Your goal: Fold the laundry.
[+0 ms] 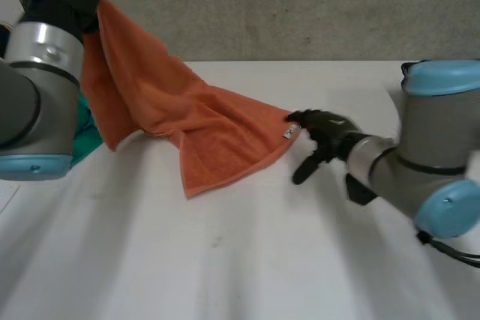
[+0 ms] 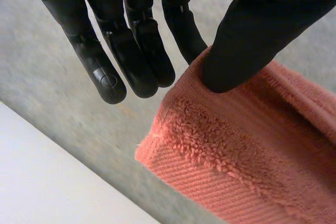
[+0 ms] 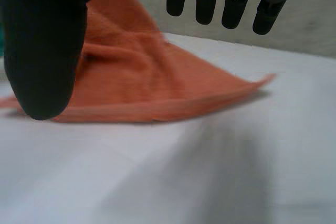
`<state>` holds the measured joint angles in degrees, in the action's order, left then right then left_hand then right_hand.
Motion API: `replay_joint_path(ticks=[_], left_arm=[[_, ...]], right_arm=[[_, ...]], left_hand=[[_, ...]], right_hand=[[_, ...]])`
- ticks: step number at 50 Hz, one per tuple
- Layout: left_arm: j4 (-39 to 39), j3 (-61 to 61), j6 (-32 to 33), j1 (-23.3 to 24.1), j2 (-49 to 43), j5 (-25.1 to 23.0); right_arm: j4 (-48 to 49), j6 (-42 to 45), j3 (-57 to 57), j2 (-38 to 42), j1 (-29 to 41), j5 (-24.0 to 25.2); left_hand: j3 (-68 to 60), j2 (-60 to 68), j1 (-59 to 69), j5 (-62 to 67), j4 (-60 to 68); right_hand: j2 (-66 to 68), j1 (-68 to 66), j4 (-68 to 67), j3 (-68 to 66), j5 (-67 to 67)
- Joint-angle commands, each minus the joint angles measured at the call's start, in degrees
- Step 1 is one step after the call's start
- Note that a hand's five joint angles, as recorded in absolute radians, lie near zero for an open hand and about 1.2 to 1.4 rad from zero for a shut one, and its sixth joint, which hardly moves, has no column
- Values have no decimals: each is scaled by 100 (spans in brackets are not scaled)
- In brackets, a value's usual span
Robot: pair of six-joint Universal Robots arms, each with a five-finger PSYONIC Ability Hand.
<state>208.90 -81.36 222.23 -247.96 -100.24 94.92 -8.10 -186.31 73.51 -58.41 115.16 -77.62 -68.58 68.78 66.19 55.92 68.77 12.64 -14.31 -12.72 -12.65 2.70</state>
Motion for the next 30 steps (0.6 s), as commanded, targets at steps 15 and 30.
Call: replay_joint_path(ticks=[15, 30], left_arm=[[-587, 59, -4, 810, 1226, 27], [-596, 366, -4, 1118, 1385, 238]], right_arm=[[1092, -564, -2296, 2562, 1993, -1124], [907, -1425, -3061, 3072, 2195, -1018]], left_hand=[[-1142, 1122, 1381, 1408, 1123], [-1142, 1122, 1381, 1408, 1123]], right_hand=[[468, -301, -459, -466, 462], [2082, -1915, -2073, -2080, 2076]])
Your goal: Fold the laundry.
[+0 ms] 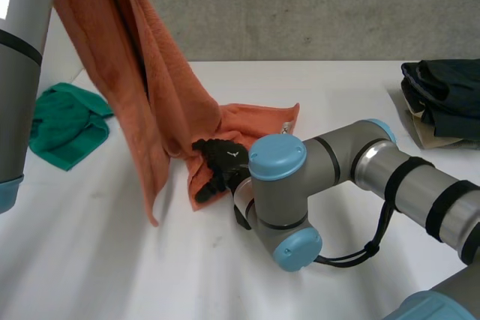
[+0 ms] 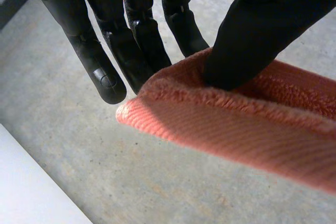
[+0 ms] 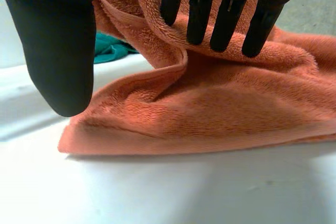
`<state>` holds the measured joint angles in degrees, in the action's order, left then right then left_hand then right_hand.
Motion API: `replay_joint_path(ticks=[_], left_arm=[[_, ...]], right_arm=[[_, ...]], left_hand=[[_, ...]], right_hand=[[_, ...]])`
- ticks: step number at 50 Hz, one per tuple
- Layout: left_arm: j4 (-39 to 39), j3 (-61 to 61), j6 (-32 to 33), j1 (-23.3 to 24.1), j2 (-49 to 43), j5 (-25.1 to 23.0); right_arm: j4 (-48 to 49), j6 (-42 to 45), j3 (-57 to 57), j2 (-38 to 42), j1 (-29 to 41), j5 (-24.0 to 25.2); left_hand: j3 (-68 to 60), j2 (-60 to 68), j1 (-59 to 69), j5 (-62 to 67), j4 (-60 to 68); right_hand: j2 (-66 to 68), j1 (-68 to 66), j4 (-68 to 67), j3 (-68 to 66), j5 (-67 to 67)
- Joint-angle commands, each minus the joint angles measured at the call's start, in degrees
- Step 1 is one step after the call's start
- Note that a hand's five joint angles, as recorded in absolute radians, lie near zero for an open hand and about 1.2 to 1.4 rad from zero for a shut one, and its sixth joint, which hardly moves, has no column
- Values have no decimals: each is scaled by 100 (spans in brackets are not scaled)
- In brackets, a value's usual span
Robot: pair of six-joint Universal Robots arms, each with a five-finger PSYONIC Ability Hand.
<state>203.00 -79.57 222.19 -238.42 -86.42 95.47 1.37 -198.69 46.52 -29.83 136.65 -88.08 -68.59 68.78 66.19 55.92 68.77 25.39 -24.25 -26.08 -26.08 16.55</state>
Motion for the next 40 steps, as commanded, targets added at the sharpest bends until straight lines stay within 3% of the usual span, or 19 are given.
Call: replay_joint_path(ticks=[1, 6, 20, 23, 25, 28, 35, 40], left_arm=[[-6, 205, 0, 208, 2, 209], [3, 249, 0, 497, 107, 253], [3, 583, 0, 568, 187, 411], [3, 645, 0, 568, 178, 420], [3, 653, 9, 560, 160, 420], [12, 662, 9, 516, 116, 420], [12, 610, 9, 472, 99, 438], [3, 434, 9, 253, 99, 517]], right_arm=[[-40, -187, -432, 258, 46, 27], [-49, -196, -644, 355, 81, 27], [-374, -196, -732, 619, 450, 45], [-374, -196, -706, 628, 459, 45], [-374, -205, -679, 584, 459, 1], [-374, -187, -548, 444, 407, -34], [-269, 242, 567, -1198, 100, -69], [-286, 1585, 1490, -2490, -734, -34]], left_hand=[[-1141, 1122, 1381, 1408, 1123], [-1141, 1122, 1381, 1408, 1123], [-1141, 1122, 1381, 1408, 1123], [-1141, 1122, 1381, 1408, 1123], [-1141, 1122, 1381, 1408, 1123], [-1141, 1122, 1381, 1408, 1123], [-1141, 1122, 1381, 1408, 1123], [-1141, 1122, 1381, 1408, 1123]], right_hand=[[974, -1088, -906, -905, 858], [1261, -1375, -1192, -1191, 1144], [1749, -1863, -1681, -1680, 1633], [3273, -3387, -3204, -3203, 3156], [5450, -5564, -5381, -5380, 5334], [5461, -5575, -5392, -5392, 5345], [5461, -5575, -5392, -5392, 5345], [5461, -5575, -5392, -5392, 5345]])
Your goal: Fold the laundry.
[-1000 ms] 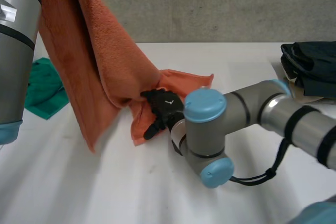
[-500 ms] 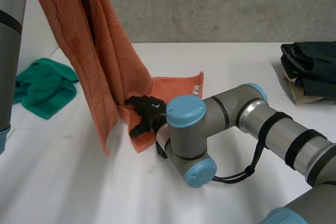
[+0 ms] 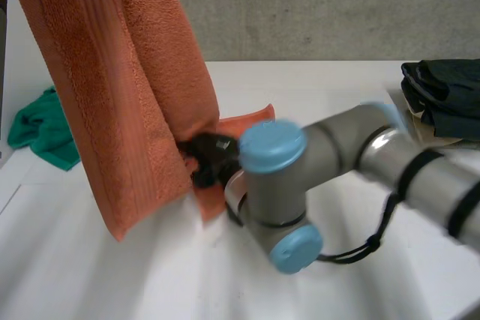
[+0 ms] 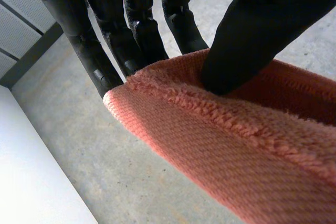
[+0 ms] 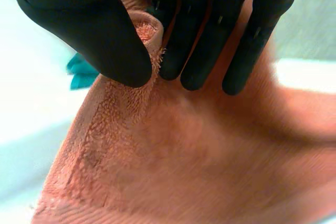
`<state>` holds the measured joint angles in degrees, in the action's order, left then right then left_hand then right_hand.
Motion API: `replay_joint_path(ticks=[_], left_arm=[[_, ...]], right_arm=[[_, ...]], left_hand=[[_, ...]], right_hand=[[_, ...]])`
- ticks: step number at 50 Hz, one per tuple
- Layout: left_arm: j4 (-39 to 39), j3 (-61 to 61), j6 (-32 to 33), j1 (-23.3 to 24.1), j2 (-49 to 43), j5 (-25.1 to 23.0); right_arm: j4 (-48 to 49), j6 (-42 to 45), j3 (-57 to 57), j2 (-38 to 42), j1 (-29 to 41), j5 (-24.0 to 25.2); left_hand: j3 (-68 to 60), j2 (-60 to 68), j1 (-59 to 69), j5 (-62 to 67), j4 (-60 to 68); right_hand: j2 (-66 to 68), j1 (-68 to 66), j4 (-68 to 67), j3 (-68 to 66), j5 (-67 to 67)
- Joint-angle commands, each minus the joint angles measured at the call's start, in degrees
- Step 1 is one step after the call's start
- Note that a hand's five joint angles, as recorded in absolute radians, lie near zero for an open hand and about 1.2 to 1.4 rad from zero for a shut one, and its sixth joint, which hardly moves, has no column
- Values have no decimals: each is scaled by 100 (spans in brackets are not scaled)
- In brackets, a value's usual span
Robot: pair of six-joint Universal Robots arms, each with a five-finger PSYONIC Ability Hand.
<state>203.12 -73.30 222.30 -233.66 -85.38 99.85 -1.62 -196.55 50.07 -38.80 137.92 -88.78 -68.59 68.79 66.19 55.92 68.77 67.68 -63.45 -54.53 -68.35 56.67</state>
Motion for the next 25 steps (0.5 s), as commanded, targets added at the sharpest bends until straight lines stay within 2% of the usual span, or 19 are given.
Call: replay_joint_path(ticks=[1, 4, 5, 8, 12, 15, 19, 25], left_arm=[[-18, -341, -2, -424, 13, 78], [-18, -597, -11, -750, 30, 61], [-35, -772, -20, -925, 30, 61], [-70, -1063, -28, -1111, -13, 52], [-106, -1581, -177, -1217, -180, -1], [-106, -1942, -371, -1226, -593, -167], [-114, -2197, -573, -1243, -1225, -264], [-141, -2127, -723, -1217, -2314, -256]], right_arm=[[-57, 1957, 1372, -1961, -1229, 45], [-84, 2874, 1777, -2420, -1793, 159], [-128, 3442, 1926, -2691, -2091, 194], [-469, 4480, 2015, -3123, -2462, 291], [-961, 5265, 1981, -3458, -2726, 353], [-1042, 5416, 1963, -3503, -2762, 370], [-1016, 5496, 2094, -3424, -2753, 458], [-656, 5785, 2130, -2072, -2789, 529]], left_hand=[[-1141, 1121, 1381, 1408, 1123], [-1141, 1121, 1381, 1408, 1123], [-1141, 1121, 1381, 1408, 1123], [-1141, 1121, 1381, 1408, 1123], [-1141, 1121, 1381, 1408, 1123], [-1141, 1121, 1381, 1408, 1123], [-1141, 1121, 1381, 1408, 1123], [-1141, 1121, 1381, 1408, 1123]], right_hand=[[1232, -1655, -2547, -1165, 1333], [1232, -1655, -2547, -1165, 1333], [1232, -1655, -2547, -1165, 1333], [1232, -1655, -2547, -1165, 1333], [1232, -1655, -2547, -1165, 1333], [1232, -1655, -2547, -1165, 1333], [1232, -1655, -2547, -1165, 1333], [1232, -1655, -2547, -1165, 1333]])
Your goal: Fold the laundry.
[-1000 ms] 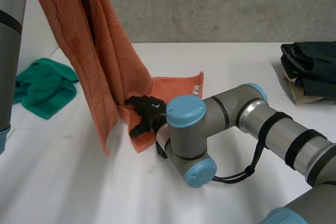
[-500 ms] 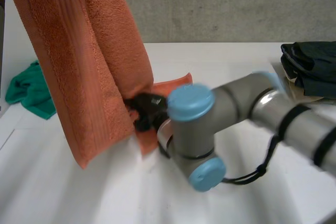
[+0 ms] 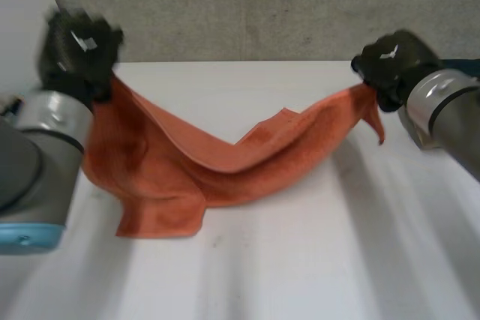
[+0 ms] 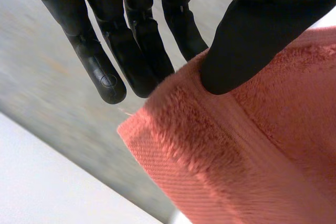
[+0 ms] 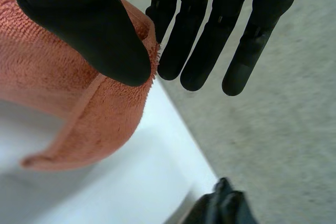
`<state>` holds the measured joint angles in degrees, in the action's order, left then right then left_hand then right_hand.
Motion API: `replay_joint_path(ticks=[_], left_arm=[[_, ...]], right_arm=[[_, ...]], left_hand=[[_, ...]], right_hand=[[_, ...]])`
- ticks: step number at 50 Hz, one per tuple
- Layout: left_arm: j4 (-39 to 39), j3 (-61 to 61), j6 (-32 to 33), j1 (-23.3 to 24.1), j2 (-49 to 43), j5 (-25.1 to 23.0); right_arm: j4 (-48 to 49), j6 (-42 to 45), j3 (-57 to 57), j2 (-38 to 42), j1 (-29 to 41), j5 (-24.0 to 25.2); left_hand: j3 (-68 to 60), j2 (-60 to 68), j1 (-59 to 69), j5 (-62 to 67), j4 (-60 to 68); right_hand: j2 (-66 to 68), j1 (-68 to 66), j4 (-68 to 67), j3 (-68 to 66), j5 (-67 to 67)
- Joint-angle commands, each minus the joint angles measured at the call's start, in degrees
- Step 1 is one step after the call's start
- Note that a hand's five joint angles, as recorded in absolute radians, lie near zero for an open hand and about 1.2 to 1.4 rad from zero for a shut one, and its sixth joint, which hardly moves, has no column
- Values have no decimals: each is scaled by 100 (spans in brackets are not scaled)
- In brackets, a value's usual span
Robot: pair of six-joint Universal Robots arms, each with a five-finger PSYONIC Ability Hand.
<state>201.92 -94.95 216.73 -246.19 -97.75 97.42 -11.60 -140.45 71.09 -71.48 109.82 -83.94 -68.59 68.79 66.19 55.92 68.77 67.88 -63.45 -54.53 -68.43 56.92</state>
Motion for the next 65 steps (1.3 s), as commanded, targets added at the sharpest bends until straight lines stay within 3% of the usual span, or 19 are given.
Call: replay_joint_path(ticks=[1, 2, 3, 6, 9, 15, 22, 30, 35, 40, 43, 48, 52, 56, 57, 60, 61, 65], left_arm=[[-12, 47, -166, 36, -1158, -13], [-21, 64, -157, 36, -1237, -4], [-21, 90, -140, 36, -1342, -4], [-21, 108, -157, 27, -1405, 5], [-29, 73, -166, 27, -1396, 5], [-82, -41, -175, -96, -1151, 5], [-161, -155, -201, -131, -860, -13], [-170, -261, -201, -131, -833, -13], [-170, -278, -210, -149, -868, -22], [-170, -278, -227, -158, -869, -4], [-179, -313, -280, -193, -834, -4], [-188, -393, -289, -254, -614, 5], [-310, -489, -307, -404, -61, -13], [-705, -472, -280, -553, 738, -48], [-924, -437, -272, -597, 1010, -57], [-1625, -288, -228, -659, 1494, -109], [-1855, -244, -219, -667, 1565, -144], [-3095, 20, -219, -694, 1742, -355]], right_arm=[[369, 245, 10, 1320, 22, 36], [404, 307, 2, 1399, 22, 18], [439, 386, 28, 1444, 22, -34], [448, 291, 63, 1435, -66, -113], [431, -77, 116, 1418, -198, -122], [378, -2063, 440, 813, -716, -114], [185, -3435, 1283, 188, -1173, 70], [421, -3507, 2145, 187, -1323, 431], [966, -3472, 2137, 731, -1262, 475], [1301, -3401, 1690, 1408, -1262, 326], [1344, -3375, 1434, 1637, -1262, 89], [1564, -3305, 1285, 1454, -1323, -228], [1609, -2691, 1355, 752, -1323, -105], [1109, -1067, 1452, -303, -1332, 211], [785, -350, 1408, -653, -1367, 290], [318, 682, 1329, -1086, -1446, 308], [-127, 1451, 1181, -1383, -1559, 256], [-965, 2398, 899, -1816, -1727, 71]], left_hand=[[-1141, 1121, 1381, 1408, 1123], [-1141, 1121, 1381, 1408, 1123], [-1141, 1121, 1381, 1408, 1123], [-1141, 1121, 1381, 1408, 1123], [-1141, 1121, 1381, 1408, 1123], [-1141, 1121, 1381, 1408, 1123], [-1141, 1121, 1381, 1408, 1123], [-1141, 1121, 1381, 1408, 1123], [-1141, 1121, 1381, 1408, 1123], [-1141, 1121, 1381, 1408, 1123], [-1141, 1121, 1381, 1408, 1123], [-1141, 1121, 1381, 1408, 1123], [-1141, 1121, 1381, 1408, 1123], [-1141, 1121, 1381, 1408, 1123], [-1141, 1121, 1381, 1408, 1123], [-1141, 1121, 1381, 1408, 1123], [-1141, 1121, 1381, 1408, 1123], [-1141, 1121, 1381, 1408, 1123]], right_hand=[[1212, -1655, -2547, -1157, 1308], [1212, -1655, -2547, -1157, 1308], [-964, 521, -371, 1018, -868], [-4374, 3931, 3039, 4429, -4278], [-4836, 4394, 3501, 4891, -4740], [-5275, 4832, 3940, 5330, -5179], [-5258, 4815, 3923, 5313, -5162], [-5124, 4681, 3789, 5179, -5028], [-4772, 4329, 3437, 4827, -4676], [-3563, 3120, 2228, 3618, -3467], [1036, -1479, -2371, -981, 1132], [1212, -1655, -2547, -1157, 1308], [1212, -1655, -2547, -1157, 1308], [1212, -1655, -2547, -1157, 1308], [1212, -1655, -2547, -1157, 1308], [1212, -1655, -2547, -1157, 1308], [1212, -1655, -2547, -1157, 1308], [1212, -1655, -2547, -1157, 1308]])
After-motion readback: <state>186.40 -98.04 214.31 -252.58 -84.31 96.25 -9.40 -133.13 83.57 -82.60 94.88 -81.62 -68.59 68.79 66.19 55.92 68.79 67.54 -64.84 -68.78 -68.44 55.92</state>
